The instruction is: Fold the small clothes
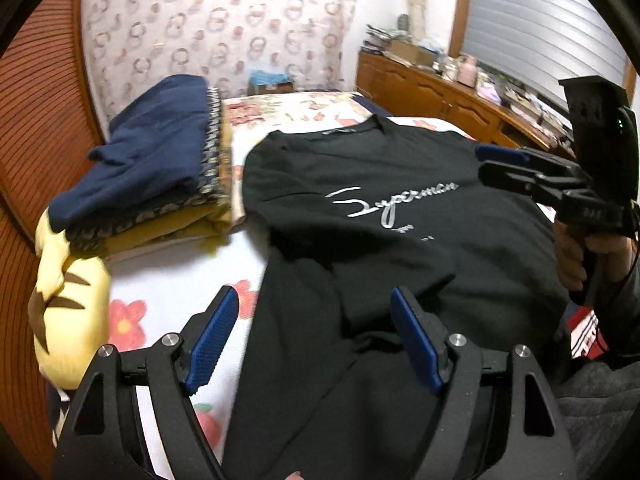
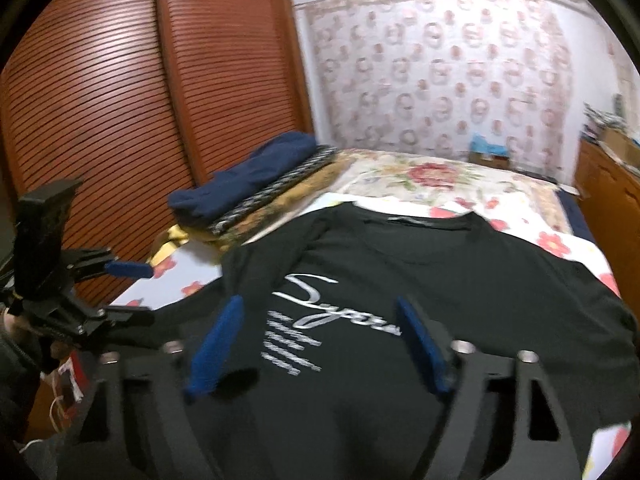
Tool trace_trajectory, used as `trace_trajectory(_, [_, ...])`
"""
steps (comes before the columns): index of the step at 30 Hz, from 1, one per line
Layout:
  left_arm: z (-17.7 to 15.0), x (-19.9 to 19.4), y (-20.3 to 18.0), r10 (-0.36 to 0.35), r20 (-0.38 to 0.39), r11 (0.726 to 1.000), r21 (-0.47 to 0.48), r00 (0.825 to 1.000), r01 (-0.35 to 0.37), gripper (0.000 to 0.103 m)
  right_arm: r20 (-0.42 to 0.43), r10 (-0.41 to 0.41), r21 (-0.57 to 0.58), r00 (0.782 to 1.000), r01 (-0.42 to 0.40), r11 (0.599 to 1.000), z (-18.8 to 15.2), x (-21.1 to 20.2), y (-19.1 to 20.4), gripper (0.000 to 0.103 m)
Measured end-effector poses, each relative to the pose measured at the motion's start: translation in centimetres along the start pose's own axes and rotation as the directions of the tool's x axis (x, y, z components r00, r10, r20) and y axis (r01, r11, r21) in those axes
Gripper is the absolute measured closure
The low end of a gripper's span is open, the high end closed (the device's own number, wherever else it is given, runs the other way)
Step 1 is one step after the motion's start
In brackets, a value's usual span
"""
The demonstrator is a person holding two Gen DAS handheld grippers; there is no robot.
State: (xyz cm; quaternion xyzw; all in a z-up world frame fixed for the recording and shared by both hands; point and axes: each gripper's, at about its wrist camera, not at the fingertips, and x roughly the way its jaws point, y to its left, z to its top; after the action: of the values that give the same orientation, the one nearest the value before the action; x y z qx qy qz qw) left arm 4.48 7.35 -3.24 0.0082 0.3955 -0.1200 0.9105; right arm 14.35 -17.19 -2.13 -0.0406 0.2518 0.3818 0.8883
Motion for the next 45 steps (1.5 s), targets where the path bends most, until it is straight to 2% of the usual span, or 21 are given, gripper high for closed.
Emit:
trace_trajectory(3, [-0.5,-0.6,1.2,0.035,0.012,0.999,-0.025,0.999,-0.035,0.024,-0.036,0.06,-0.049,0.998,-0.062,0.997,1.2,1.9,0.7,0.051])
trace_trajectory(7, [-1.2,-0.9,2.5,0.06,0.028,0.997,-0.058,0.998,-0.058,0.024,-0.107,0.153,-0.103,0.982,-0.164,0.981,2.7,5.4,2.0,0.056])
trace_trajectory(10, [-1.7,-1.3,3.6,0.077,0.035,0.994,-0.083,0.996,-0.073,0.024,-0.165,0.186,-0.13,0.969,-0.208,0.969,3.5,7.9,2.9,0.06])
trace_trajectory(11, [-1.8,-1.4,3.9,0.078,0.035,0.993,-0.092,0.996,-0.075,0.024,-0.19,0.194,-0.141,0.962,-0.223,0.965,3.6,8.8,3.2,0.065])
trace_trajectory(12, [-2.0,-1.5,4.1,0.081,0.034,0.992,-0.099,0.996,-0.077,0.024,-0.211,0.197,-0.148,0.957,-0.23,0.962,3.6,9.6,3.4,0.07])
trace_trajectory(17, [-2.6,-1.7,4.7,0.084,0.035,0.991,-0.109,0.996,-0.08,0.024,-0.312,0.164,-0.203,0.936,-0.234,0.951,3.5,13.2,4.0,0.076])
trace_trajectory(20, [-2.7,-1.6,4.9,0.082,0.036,0.991,-0.112,0.996,-0.077,0.024,-0.347,0.118,-0.259,0.93,-0.216,0.941,3.1,14.3,4.0,0.096])
trace_trajectory(22, [-2.8,-1.6,5.0,0.077,0.039,0.991,-0.113,0.996,-0.072,0.024,-0.343,0.098,-0.276,0.934,-0.2,0.94,3.2,14.2,3.3,0.1])
trace_trajectory(27, [-2.6,-1.2,4.8,0.069,0.039,0.991,-0.114,0.997,-0.064,0.024,-0.243,0.149,-0.167,0.959,-0.193,0.967,4.6,11.4,-0.2,0.101])
trace_trajectory(30, [-2.4,-1.1,4.4,0.062,0.041,0.993,-0.106,0.997,-0.058,0.024,-0.189,0.094,-0.114,0.977,-0.117,0.987,5.6,9.7,-2.9,0.101])
trace_trajectory(33, [-2.0,-1.1,3.7,0.053,0.05,0.995,-0.093,0.997,-0.048,0.024,-0.189,0.017,-0.063,0.982,-0.03,0.998,5.5,9.0,-5.3,0.101])
trace_trajectory(34, [-1.8,-1.1,3.5,0.05,0.052,0.995,-0.089,0.997,-0.045,0.024,-0.197,-0.014,-0.058,0.98,0.002,0.998,4.9,8.6,-6.4,0.098])
trace_trajectory(35, [-1.7,-1.0,3.3,0.047,0.053,0.995,-0.085,0.997,-0.042,0.024,-0.209,-0.037,-0.055,0.977,0.026,0.998,4.4,8.4,-6.9,0.09])
trace_trajectory(36, [-1.5,-0.9,3.0,0.043,0.056,0.996,-0.079,0.998,-0.038,0.024,-0.22,-0.081,-0.059,0.972,0.07,0.996,3.8,8.1,-7.5,0.078])
trace_trajectory(38, [-1.3,-0.7,2.6,0.041,0.057,0.997,-0.07,0.998,-0.037,0.024,-0.221,-0.155,-0.067,0.963,0.144,0.987,2.8,7.4,-8.1,0.065])
trace_trajectory(42, [-0.9,0.0,2.3,0.039,0.056,0.996,-0.08,0.998,-0.034,0.024,-0.199,-0.109,-0.019,0.974,0.107,0.994,1.5,5.8,-7.5,0.065])
trace_trajectory(45, [-0.8,0.2,2.1,0.035,0.058,0.996,-0.09,0.998,-0.029,0.024,-0.179,-0.03,-0.015,0.983,0.028,0.999,0.6,4.5,-5.4,0.065])
